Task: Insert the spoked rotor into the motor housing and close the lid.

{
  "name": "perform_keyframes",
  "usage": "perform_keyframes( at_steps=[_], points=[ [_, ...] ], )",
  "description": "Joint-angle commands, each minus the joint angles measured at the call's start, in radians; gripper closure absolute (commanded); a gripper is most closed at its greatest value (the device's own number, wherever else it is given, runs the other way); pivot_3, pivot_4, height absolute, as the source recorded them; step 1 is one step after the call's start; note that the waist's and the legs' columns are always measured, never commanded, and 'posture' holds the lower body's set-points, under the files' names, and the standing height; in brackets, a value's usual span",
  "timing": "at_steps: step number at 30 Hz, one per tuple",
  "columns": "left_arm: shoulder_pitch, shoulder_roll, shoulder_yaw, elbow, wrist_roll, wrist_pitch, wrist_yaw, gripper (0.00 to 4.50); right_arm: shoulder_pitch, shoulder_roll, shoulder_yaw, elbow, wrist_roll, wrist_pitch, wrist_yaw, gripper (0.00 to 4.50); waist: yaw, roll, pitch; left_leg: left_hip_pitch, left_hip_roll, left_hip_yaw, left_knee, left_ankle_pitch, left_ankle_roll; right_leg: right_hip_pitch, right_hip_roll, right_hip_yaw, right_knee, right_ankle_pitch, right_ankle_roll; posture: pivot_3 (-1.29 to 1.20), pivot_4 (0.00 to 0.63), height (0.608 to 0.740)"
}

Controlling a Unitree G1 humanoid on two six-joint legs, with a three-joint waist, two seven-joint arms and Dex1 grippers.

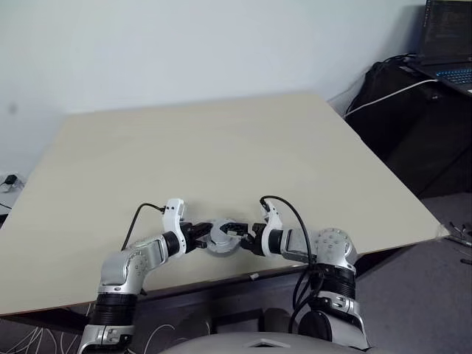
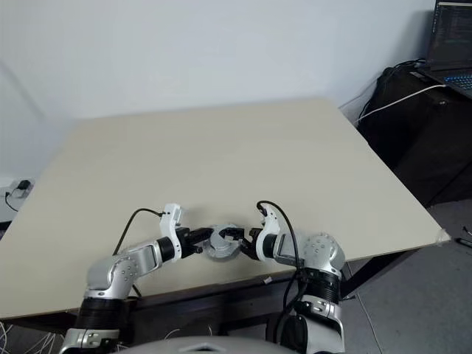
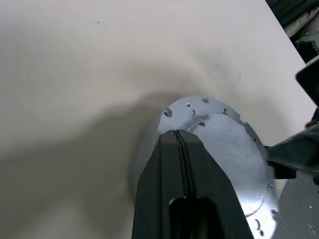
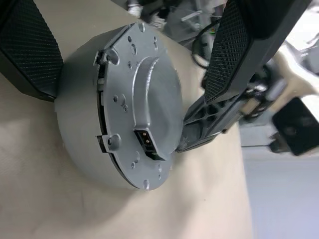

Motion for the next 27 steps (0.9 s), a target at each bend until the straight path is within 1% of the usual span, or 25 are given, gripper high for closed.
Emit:
perform_keyframes(
  at_steps=[1,3,4,7,11,12,27],
  points=[
    [0.009,-0.019,-0.049,0.017,0.006,0.011,-0.006,4.50,-0.015,0.201,-0.006,0.001,0.029,-0.012,-0.040,0.01,0.001,0.000,0.000,0.000,0.000,0.000,0.000,0.000,0.000,0.000,0.000,0.000,0.000,0.000,0.000,0.00,0.000,0.740],
    [0.009,-0.022,-0.048,0.018,0.006,0.010,-0.006,4.50,-0.012,0.199,-0.004,0.004,0.044,-0.014,-0.042,0.01,0.003,0.000,0.000,0.000,0.000,0.000,0.000,0.000,0.000,0.000,0.000,0.000,0.000,0.000,0.000,0.00,0.000,0.740],
    [0.009,-0.023,-0.047,0.018,0.007,0.009,-0.006,4.50,-0.011,0.196,0.001,-0.003,0.059,-0.009,-0.036,0.19,0.003,0.000,0.000,0.000,0.000,0.000,0.000,0.000,0.000,0.000,-0.001,0.000,0.000,0.000,0.000,0.00,0.000,0.740],
    [0.008,-0.023,-0.047,0.020,0.007,0.006,-0.006,4.50,-0.008,0.192,0.014,-0.020,0.086,0.010,-0.023,0.87,0.001,0.000,0.000,0.000,0.000,0.000,0.000,0.000,0.000,0.000,0.000,0.000,0.000,0.000,0.000,0.00,0.000,0.740],
    [0.005,-0.025,-0.044,0.023,0.009,0.003,-0.004,4.50,-0.009,0.194,0.013,-0.025,0.096,0.017,-0.024,2.11,-0.002,0.000,0.001,-0.001,0.000,0.000,0.000,0.000,0.000,0.000,0.000,0.000,0.000,0.000,0.000,0.00,0.000,0.740],
    [0.005,-0.026,-0.043,0.023,0.010,0.003,-0.005,4.50,-0.008,0.194,0.013,-0.027,0.099,0.018,-0.026,2.26,-0.002,0.000,0.001,0.000,0.000,0.000,0.000,0.000,0.000,0.000,0.000,0.000,0.000,0.000,0.000,0.00,0.000,0.740],
    [-0.002,-0.027,-0.032,0.028,0.016,-0.002,-0.007,4.50,0.007,0.173,0.039,-0.045,0.109,0.078,-0.023,2.31,-0.004,0.000,0.001,0.000,0.000,0.000,0.000,0.000,0.000,0.000,0.000,0.000,0.000,0.000,0.000,0.00,0.000,0.740]
  ],
)
